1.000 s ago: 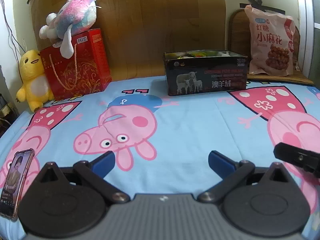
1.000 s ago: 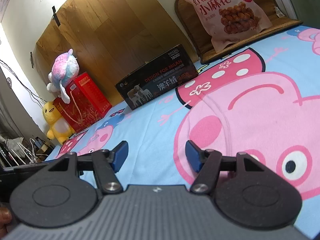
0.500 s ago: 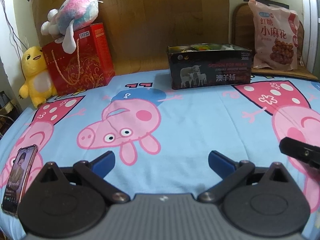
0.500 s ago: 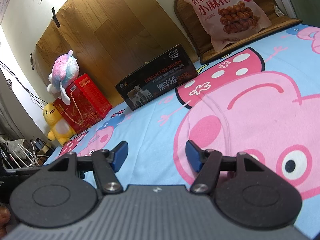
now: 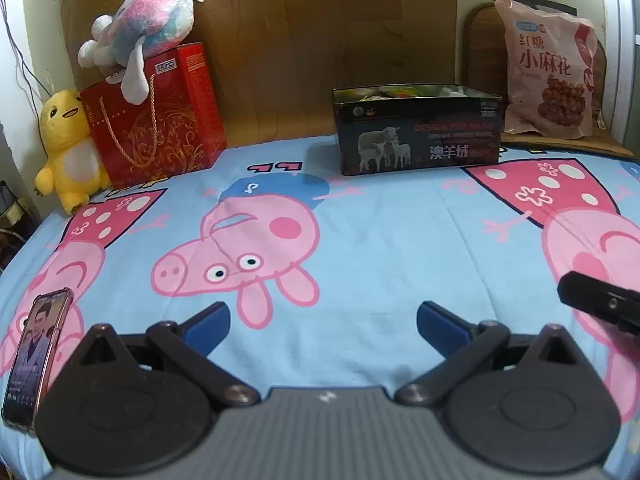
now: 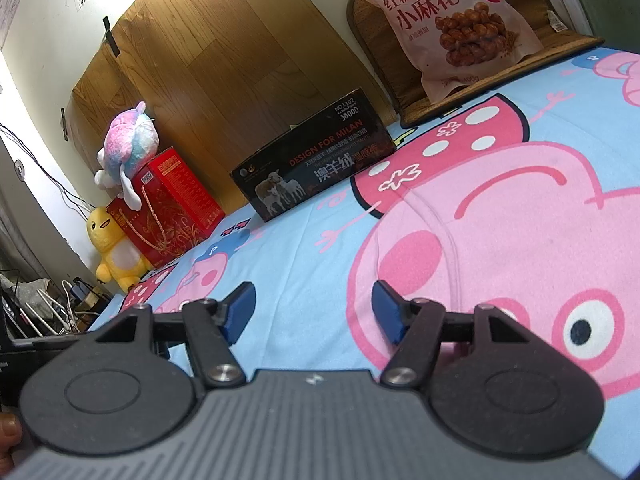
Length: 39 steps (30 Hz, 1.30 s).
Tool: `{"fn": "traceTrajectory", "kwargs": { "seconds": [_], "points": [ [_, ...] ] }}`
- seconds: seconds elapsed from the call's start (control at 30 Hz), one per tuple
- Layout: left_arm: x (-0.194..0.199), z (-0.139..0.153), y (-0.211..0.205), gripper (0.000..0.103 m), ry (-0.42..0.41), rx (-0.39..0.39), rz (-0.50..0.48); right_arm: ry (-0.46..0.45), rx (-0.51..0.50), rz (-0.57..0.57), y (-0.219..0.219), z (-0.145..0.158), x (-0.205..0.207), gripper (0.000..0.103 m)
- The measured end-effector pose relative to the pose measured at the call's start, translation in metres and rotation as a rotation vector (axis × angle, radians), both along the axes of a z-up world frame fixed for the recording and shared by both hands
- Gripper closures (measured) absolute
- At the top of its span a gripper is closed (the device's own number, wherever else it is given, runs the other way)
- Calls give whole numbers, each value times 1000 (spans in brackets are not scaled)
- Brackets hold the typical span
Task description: Organize snacks
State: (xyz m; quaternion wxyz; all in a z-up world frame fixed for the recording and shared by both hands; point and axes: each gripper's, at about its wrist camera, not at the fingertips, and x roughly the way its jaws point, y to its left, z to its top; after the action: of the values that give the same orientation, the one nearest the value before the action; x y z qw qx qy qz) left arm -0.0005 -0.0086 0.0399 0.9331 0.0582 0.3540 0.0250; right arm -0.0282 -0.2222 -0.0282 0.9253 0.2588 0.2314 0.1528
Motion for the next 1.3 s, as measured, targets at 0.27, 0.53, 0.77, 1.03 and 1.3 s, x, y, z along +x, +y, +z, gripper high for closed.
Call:
{"fn": "traceTrajectory", "kwargs": {
  "seconds": [0.27,0.53,0.77,1.03,1.3],
  "points": [
    [-1,2,-3,0,-6,-4,-22,0,1,0,0,0,0,35],
    [-2,1,-5,0,-6,3,-27,0,2,-1,0,0,0,35],
    [-1,0,-3,0,-1,-1,-20,0,4,-1,0,0,0,35],
    [0,-1,-3,0,3,-4,-22,0,8,-1,2,-1,1,35],
    [0,-1,-3,0,6,-7,-22,0,9,-1,0,-1,0,34]
  ]
}}
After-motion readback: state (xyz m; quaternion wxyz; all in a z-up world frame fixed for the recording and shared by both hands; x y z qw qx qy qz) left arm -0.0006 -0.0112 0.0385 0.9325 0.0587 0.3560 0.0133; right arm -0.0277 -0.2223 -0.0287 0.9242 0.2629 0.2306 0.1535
